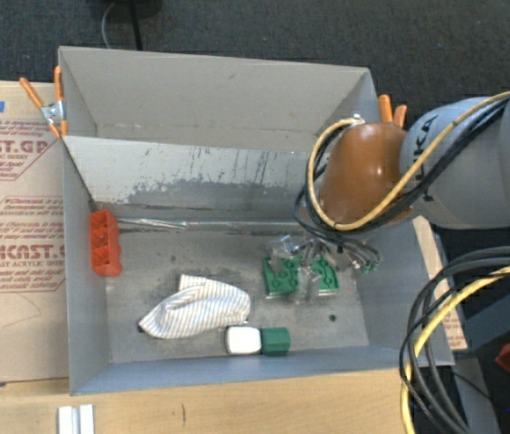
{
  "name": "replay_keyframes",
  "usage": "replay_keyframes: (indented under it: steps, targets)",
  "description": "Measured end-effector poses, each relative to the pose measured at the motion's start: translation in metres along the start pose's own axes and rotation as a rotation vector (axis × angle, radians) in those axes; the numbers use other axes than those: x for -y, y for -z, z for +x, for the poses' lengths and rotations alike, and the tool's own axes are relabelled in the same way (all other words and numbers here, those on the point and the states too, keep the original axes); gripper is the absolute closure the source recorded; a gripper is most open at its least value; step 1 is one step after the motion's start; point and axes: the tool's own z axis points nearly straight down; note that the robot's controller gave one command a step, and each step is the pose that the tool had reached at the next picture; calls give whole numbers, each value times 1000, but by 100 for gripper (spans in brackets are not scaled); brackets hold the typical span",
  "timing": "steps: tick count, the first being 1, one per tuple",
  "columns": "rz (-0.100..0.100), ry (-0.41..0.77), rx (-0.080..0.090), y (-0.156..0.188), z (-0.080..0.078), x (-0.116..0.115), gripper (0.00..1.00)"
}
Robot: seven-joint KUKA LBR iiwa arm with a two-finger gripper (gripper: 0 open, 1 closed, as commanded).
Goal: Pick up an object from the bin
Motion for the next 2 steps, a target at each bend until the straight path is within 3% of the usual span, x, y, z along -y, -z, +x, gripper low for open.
replay_keyframes:
  steps: [2]
  targets:
    - [-2, -10, -2, 7, 3, 6, 100]
